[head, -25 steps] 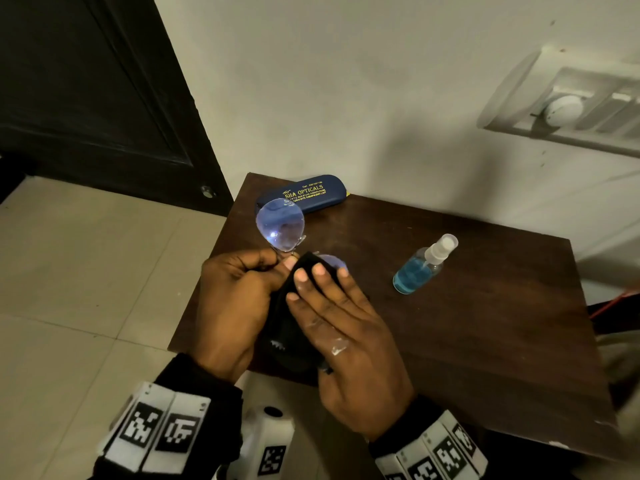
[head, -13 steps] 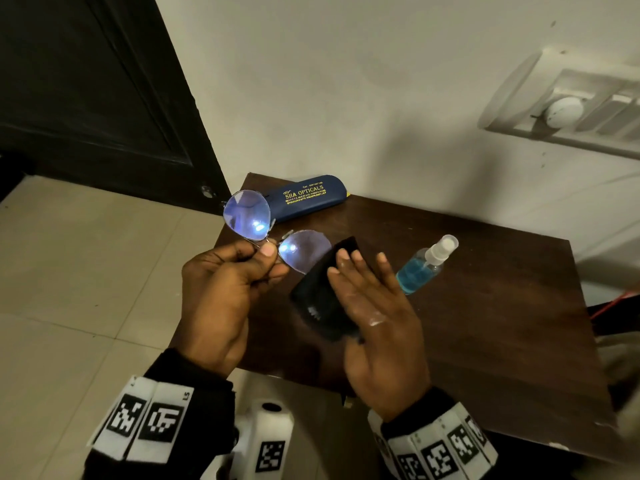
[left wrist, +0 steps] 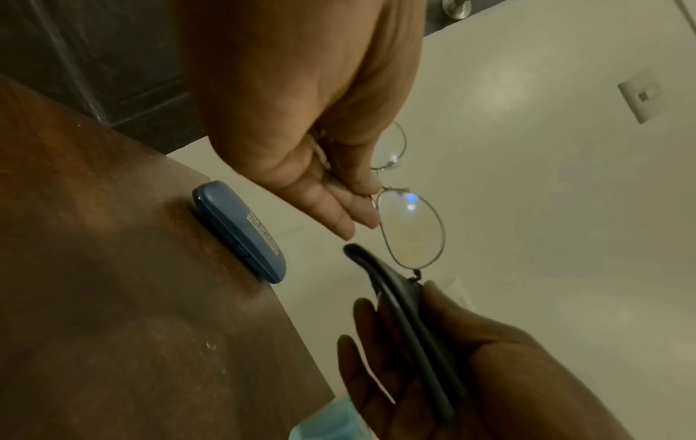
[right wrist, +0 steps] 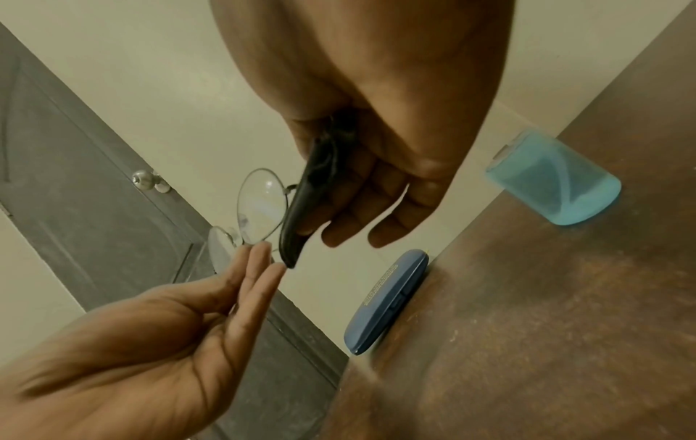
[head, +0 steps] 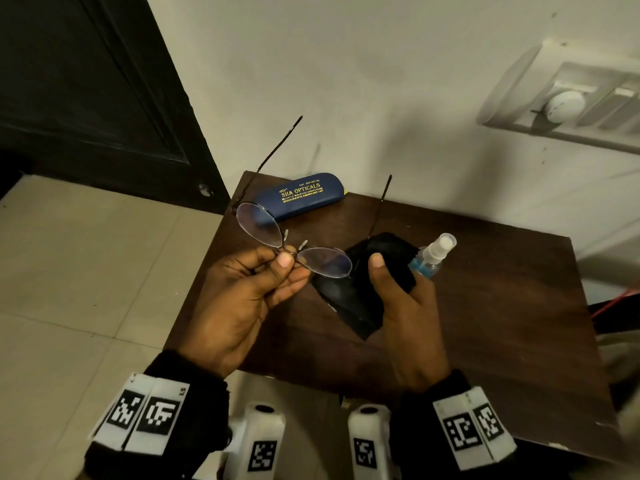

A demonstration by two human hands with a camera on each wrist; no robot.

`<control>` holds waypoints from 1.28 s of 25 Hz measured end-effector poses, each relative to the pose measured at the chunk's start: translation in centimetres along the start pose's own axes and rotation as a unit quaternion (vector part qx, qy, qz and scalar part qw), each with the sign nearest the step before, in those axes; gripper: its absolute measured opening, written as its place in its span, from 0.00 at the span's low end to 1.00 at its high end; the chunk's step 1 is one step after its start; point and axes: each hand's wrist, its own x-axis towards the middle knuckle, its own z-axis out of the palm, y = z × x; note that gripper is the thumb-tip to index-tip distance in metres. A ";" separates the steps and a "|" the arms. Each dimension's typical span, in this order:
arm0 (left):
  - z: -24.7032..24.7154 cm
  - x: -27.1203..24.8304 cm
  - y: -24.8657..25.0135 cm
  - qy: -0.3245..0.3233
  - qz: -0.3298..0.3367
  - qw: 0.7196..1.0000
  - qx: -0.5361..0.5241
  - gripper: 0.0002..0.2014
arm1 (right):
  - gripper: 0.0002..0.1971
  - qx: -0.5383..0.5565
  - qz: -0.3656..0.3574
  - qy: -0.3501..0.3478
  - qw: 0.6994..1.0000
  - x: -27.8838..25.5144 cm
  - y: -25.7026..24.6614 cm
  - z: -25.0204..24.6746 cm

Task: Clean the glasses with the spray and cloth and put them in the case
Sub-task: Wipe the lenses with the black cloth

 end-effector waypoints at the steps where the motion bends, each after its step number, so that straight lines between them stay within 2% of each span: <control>1: 0.1 0.0 -0.2 -0.012 -0.001 1.000 0.006 0.08 | 0.10 -0.009 -0.013 0.009 1.000 0.1 0.1 -0.2; 4: -0.1 -0.1 -0.6 -0.045 0.006 0.997 0.067 0.07 | 0.10 -0.065 -0.052 0.037 0.996 0.3 0.1 -0.9; 5: -0.4 -0.3 -0.6 -0.063 0.022 0.989 0.130 0.09 | 0.09 -0.099 -0.082 0.046 0.991 0.3 -0.1 -1.0; 7: -1.1 -0.8 -0.3 -0.108 0.030 0.967 0.227 0.20 | 0.09 -0.187 -0.161 0.069 0.967 0.4 -0.4 -1.2; 9: -2.3 -1.2 0.3 -0.139 0.006 0.968 0.210 0.33 | 0.09 -0.258 -0.222 0.095 0.935 0.8 -0.2 -1.6; 11: -3.7 -1.6 1.2 -0.155 -0.002 0.976 0.153 0.39 | 0.09 -0.301 -0.258 0.117 0.911 1.1 0.2 -1.9; 12: -4.3 -1.7 1.6 -0.152 0.015 0.977 0.147 0.38 | 0.09 -0.310 -0.268 0.125 0.903 1.3 0.4 -2.0; 14: -4.7 -2.0 1.9 -0.103 0.083 0.973 0.190 0.25 | 0.08 -0.309 -0.281 0.136 0.898 1.5 0.7 -1.8; 16: -4.2 -2.0 1.8 -0.052 0.151 0.954 0.255 0.16 | 0.08 -0.309 -0.292 0.145 0.894 1.4 0.9 -1.4; 20: -3.4 -1.8 1.3 -0.025 0.206 0.933 0.294 0.12 | 0.09 -0.299 -0.273 0.148 0.902 1.4 1.2 -1.2; 22: -3.7 -1.7 1.5 -0.009 0.221 0.932 0.287 0.12 | 0.07 -0.274 -0.260 0.155 0.913 1.3 1.0 -1.2; 25: -3.9 -1.7 1.8 -0.023 0.233 0.920 0.315 0.12 | 0.06 -0.233 -0.234 0.163 0.930 1.4 0.8 -1.0; 28: -3.6 -1.9 1.7 -0.030 0.217 0.920 0.323 0.15 | 0.05 -0.241 -0.252 0.168 0.922 1.3 0.8 -0.6; 32: -3.7 -2.2 2.0 -0.071 0.199 0.923 0.321 0.13 | 0.06 -0.258 -0.272 0.196 0.906 1.5 1.0 -1.0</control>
